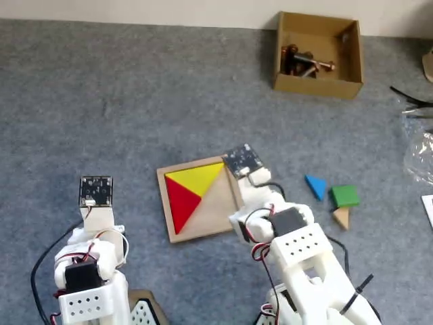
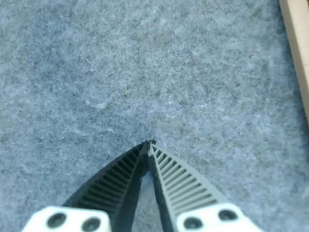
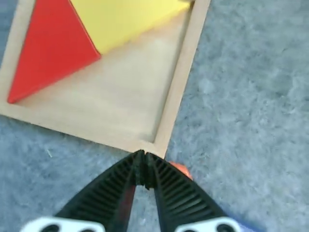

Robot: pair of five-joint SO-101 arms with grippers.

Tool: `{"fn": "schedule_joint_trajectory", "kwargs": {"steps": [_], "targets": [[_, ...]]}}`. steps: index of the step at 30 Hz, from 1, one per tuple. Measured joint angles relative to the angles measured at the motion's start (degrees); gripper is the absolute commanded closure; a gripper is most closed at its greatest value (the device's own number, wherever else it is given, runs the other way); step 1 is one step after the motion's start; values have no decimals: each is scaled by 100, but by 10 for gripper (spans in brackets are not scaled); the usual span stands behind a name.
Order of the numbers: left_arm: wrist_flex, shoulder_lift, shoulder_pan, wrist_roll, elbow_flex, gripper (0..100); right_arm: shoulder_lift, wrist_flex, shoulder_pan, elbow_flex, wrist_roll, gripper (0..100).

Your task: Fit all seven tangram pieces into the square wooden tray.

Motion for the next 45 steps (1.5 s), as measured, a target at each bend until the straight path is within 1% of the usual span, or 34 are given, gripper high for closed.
{"fn": "schedule_joint_trajectory", "kwargs": {"steps": [4,9,12,21,25,27,32,34,39,41,43,45], "targets": [[0,0,0,0,0,995,0,-510,26,466,0,991],[0,0,0,0,0,995,0,-1002,484,765,0,991],[0,0,0,0,0,995,0,-1073,809,765,0,991],[0,0,0,0,0,995,0,-1090,1327,870,0,991],[0,0,0,0,0,995,0,-475,1433,862,0,991],[0,0,0,0,0,995,0,-290,1495,774,132,975],[0,0,0,0,0,995,0,-246,1582,519,378,848],[0,0,0,0,0,995,0,-246,1582,519,404,819],[0,0,0,0,0,995,0,-202,1582,510,404,814],[0,0,0,0,0,995,0,-35,1582,510,404,810],[0,0,0,0,0,995,0,176,1398,501,413,810],[0,0,0,0,0,995,0,378,1073,501,580,810]]}}
